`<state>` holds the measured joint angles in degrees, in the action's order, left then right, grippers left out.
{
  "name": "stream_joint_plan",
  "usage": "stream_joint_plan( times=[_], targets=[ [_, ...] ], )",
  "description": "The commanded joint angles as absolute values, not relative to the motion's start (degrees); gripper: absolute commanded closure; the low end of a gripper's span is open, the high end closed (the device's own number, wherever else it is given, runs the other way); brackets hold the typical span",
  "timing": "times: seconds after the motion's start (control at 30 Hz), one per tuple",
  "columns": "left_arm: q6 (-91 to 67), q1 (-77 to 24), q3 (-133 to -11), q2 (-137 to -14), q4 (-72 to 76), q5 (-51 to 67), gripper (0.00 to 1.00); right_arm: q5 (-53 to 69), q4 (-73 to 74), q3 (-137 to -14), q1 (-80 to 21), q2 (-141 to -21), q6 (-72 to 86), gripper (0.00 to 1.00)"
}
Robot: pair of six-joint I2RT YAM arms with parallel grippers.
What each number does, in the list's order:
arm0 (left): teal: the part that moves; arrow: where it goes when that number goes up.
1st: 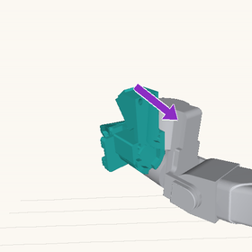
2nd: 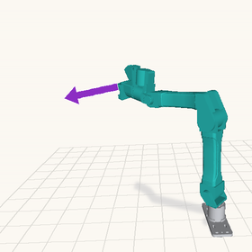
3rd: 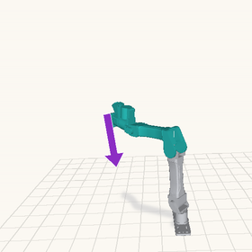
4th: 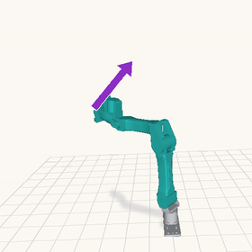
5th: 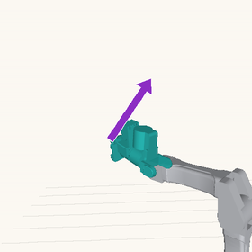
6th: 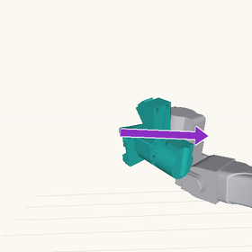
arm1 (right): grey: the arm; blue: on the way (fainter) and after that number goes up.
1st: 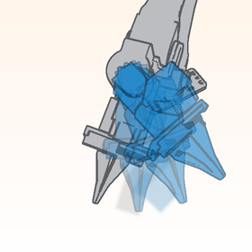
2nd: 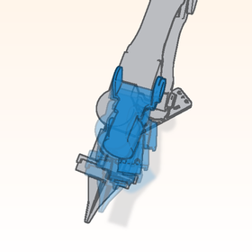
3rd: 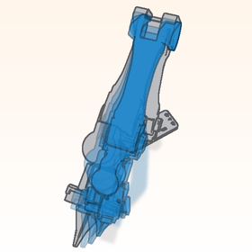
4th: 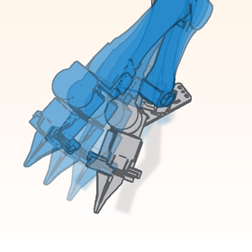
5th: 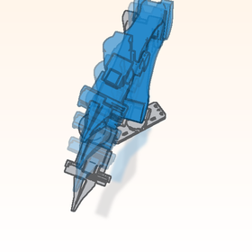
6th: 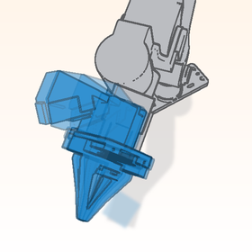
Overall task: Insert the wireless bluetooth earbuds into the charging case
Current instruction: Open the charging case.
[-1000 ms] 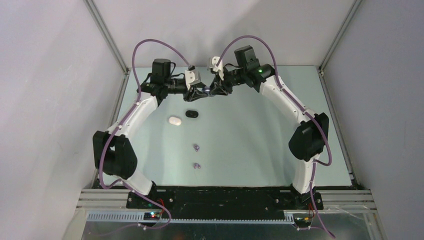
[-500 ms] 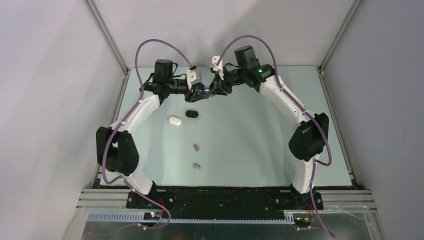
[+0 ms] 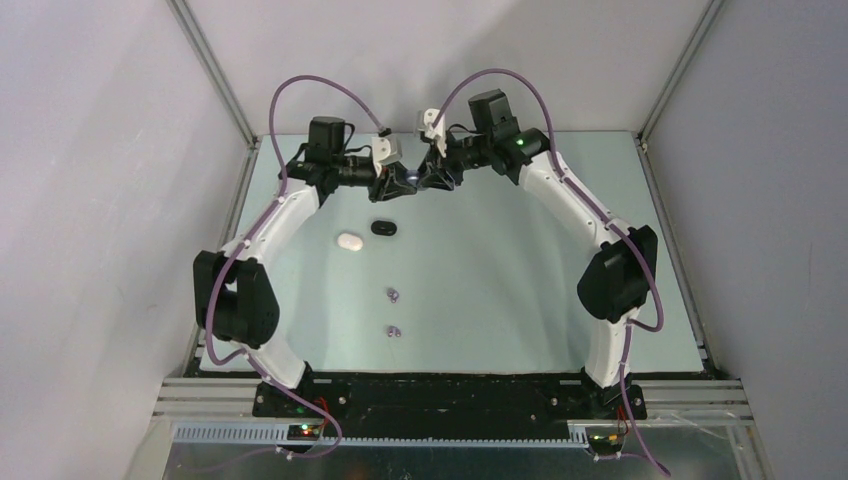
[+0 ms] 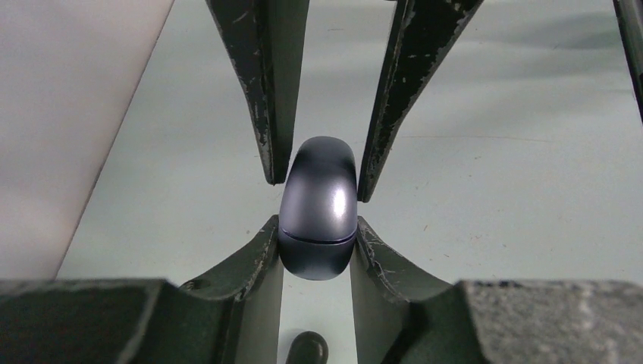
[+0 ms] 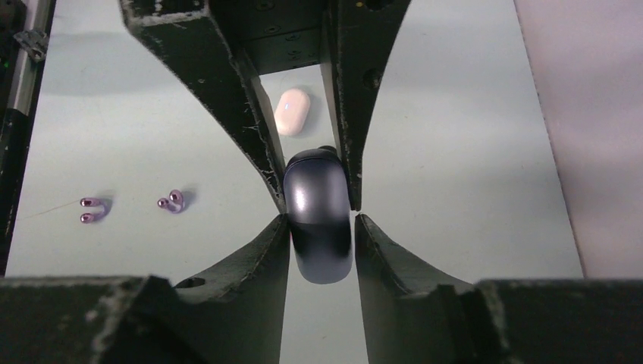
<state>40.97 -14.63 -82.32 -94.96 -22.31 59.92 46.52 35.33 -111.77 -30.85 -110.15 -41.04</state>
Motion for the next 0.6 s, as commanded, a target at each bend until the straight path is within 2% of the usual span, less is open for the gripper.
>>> stream_joint_plan(
  times=[0.0,0.3,0.57],
  targets=[
    [41.28,-14.42,-84.9,-95.15,-22.03,62.92,1.0,43.11,29.04,-112.25,-30.31,-110.14,-35.71,0.57],
    [44.28,-14.39,-85.14,-94.92,-23.48,63.85,1.0,39.55,25.59,-114.75,-27.81,-109.88,-34.24,0.52],
    [43.68,-14.33,-84.86,-94.75,-23.05,63.36,1.0,38.99,25.29,-114.74,-27.93,-109.65,-33.79,0.51]
  ],
)
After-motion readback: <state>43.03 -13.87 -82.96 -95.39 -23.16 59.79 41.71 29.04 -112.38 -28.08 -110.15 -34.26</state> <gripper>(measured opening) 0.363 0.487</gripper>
